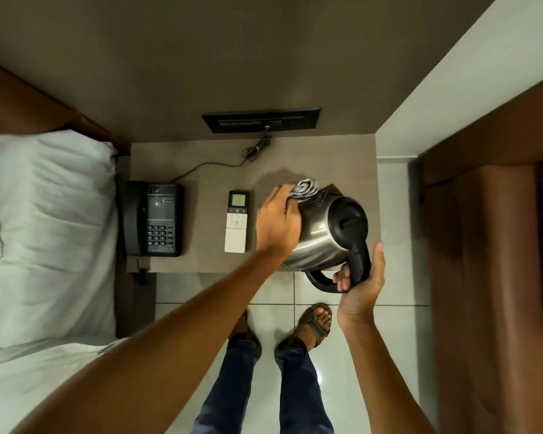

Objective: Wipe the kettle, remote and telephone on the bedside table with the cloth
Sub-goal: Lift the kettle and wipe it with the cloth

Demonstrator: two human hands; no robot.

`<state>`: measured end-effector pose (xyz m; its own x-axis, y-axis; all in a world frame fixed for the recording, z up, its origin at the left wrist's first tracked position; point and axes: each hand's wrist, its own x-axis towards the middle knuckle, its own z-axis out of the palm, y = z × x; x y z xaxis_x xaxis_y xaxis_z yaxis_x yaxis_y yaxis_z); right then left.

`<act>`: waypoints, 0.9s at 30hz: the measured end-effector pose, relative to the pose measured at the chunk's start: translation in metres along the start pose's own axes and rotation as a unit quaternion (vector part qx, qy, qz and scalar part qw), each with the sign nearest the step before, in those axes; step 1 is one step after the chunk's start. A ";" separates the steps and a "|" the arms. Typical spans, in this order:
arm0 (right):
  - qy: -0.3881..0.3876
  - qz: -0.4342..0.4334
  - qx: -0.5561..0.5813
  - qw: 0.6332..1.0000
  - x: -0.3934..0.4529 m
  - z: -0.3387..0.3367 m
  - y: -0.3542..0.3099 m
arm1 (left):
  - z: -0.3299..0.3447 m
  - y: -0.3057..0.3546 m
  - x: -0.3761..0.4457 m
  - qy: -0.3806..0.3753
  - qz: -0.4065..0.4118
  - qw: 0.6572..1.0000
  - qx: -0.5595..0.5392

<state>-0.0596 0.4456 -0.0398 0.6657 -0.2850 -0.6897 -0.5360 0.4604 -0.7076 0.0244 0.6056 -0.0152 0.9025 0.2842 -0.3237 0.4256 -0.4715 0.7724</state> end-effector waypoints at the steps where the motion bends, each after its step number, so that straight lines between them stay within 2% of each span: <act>1: 0.003 0.001 0.009 1.000 0.001 0.003 -0.001 | 0.004 0.008 0.000 -0.006 0.035 0.999 -0.008; 4: 0.003 0.002 0.048 0.999 0.013 0.013 -0.015 | 0.013 0.006 -0.036 -0.032 0.210 0.976 -0.034; 5: 0.004 0.005 0.051 0.999 0.016 0.014 -0.019 | 0.012 -0.007 -0.049 -0.023 0.216 0.975 -0.045; 6: 0.008 0.010 0.046 0.999 0.018 0.014 -0.023 | 0.011 -0.018 -0.055 0.004 0.173 0.983 -0.059; 7: 0.011 0.013 0.038 0.999 0.019 0.014 -0.026 | 0.008 -0.022 -0.052 0.036 0.076 0.992 -0.094; 9: 0.006 0.009 0.018 1.000 0.020 0.013 -0.030 | 0.004 -0.014 -0.029 0.102 -0.126 0.974 -0.161; 10: 0.000 0.003 0.009 1.000 0.020 0.015 -0.030 | 0.004 -0.004 -0.018 0.121 -0.154 0.965 -0.173; 11: -0.007 -0.004 0.003 1.000 0.021 0.018 -0.032 | 0.005 0.007 -0.012 0.126 -0.125 0.970 -0.169; 13: -0.009 -0.008 0.000 1.000 0.022 0.026 -0.033 | 0.012 0.022 -0.023 0.094 0.057 0.987 -0.119; 15: -0.002 0.000 0.014 1.000 0.022 0.031 -0.035 | 0.014 0.010 -0.048 0.024 0.210 0.976 -0.046; 16: 0.001 0.005 0.018 1.000 0.021 0.032 -0.035 | 0.012 -0.005 -0.059 0.009 0.224 0.974 -0.031; 17: 0.003 0.008 0.016 1.000 0.020 0.031 -0.033 | 0.009 -0.017 -0.066 0.025 0.195 0.980 -0.040; 18: 0.007 0.011 0.007 1.000 0.018 0.029 -0.031 | 0.006 -0.024 -0.066 0.059 0.114 0.989 -0.076; 19: 0.011 0.015 -0.003 1.000 0.017 0.026 -0.029 | 0.003 -0.025 -0.061 0.102 0.013 0.988 -0.118; 20: 0.014 0.017 -0.010 1.000 0.017 0.022 -0.026 | 0.003 -0.021 -0.055 0.135 -0.048 0.980 -0.139; 21: 0.013 0.016 -0.011 1.000 0.016 0.020 -0.025 | 0.005 -0.014 -0.051 0.141 -0.048 0.980 -0.134; 22: 0.010 0.015 -0.003 1.000 0.017 0.020 -0.025 | 0.012 -0.008 -0.052 0.124 0.025 0.989 -0.082; 23: 0.008 0.016 0.013 1.000 0.017 0.021 -0.025 | 0.021 -0.006 -0.059 0.078 0.133 0.988 -0.027; 24: 0.005 0.018 0.031 0.999 0.018 0.022 -0.025 | 0.028 -0.010 -0.066 0.028 0.228 0.973 0.036; 25: 0.005 0.018 0.043 0.999 0.019 0.022 -0.025 | 0.032 -0.019 -0.073 -0.004 0.276 0.956 0.095; 26: 0.008 0.018 0.038 0.999 0.019 0.022 -0.026 | 0.033 -0.028 -0.079 -0.016 0.271 0.953 0.133; 27: 0.017 0.018 0.023 0.999 0.019 0.023 -0.028 | 0.033 -0.035 -0.082 -0.011 0.224 0.963 0.151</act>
<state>-0.0202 0.4462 -0.0293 0.6279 -0.2966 -0.7196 -0.5343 0.5081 -0.6756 -0.0625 0.5715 -0.0334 0.9998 -0.0200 -0.0099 -0.0090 -0.7652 0.6437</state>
